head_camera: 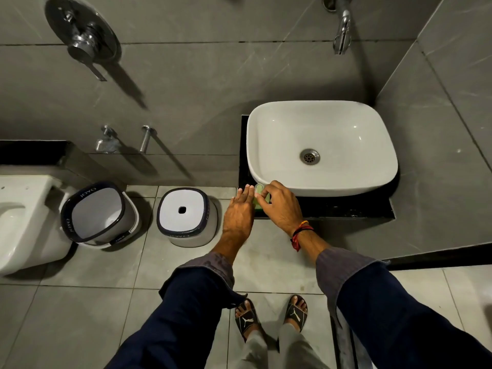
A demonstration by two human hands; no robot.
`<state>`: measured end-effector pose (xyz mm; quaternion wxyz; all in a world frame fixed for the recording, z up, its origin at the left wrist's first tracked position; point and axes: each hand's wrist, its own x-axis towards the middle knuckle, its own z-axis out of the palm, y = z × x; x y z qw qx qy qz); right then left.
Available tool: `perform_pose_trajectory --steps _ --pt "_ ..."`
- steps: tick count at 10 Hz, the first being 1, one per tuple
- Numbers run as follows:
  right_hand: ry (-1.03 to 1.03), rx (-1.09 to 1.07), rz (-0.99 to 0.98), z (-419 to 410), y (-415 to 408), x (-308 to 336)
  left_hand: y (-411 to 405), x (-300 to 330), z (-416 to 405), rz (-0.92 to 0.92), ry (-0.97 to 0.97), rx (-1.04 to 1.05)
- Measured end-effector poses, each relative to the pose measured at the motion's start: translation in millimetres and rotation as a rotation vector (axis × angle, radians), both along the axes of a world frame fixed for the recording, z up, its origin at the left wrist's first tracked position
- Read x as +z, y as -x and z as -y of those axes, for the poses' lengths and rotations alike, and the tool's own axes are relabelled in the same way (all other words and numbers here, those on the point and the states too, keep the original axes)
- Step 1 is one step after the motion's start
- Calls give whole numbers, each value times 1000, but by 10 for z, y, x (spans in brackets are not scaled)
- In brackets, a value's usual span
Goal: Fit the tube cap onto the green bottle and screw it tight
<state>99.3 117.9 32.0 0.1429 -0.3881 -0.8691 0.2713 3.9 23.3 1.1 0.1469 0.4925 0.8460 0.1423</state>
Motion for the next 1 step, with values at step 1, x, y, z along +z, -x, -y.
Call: perform_pose_trajectory --steps 1 --pt "34 -2 -5 -19 -11 27 64 -10 0 -13 30 -44"
